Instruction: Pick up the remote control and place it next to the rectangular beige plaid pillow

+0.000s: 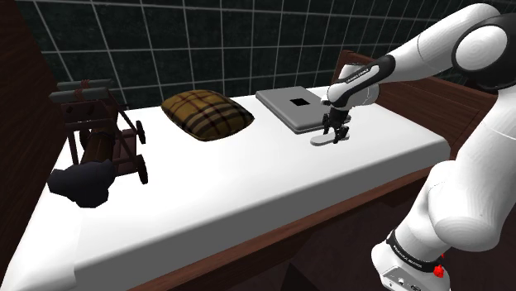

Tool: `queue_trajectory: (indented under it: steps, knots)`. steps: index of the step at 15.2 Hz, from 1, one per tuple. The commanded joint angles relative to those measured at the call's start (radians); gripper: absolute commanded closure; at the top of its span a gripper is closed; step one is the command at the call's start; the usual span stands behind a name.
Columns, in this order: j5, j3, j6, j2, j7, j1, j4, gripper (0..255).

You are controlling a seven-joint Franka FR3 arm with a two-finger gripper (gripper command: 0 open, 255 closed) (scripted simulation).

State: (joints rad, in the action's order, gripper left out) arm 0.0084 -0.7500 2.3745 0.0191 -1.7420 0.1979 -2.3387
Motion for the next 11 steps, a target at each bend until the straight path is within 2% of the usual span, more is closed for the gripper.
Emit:
queue_trajectory:
  steps: [1,9,11]
  knots:
    - [0.000,0.000,0.000,0.000,0.000,0.000,0.000,255]
    - [0.000,0.000,0.000,0.000,0.000,0.000,0.000,255]
    - [-0.023,0.000,-0.027,-0.024,0.017,0.001,0.009,255]
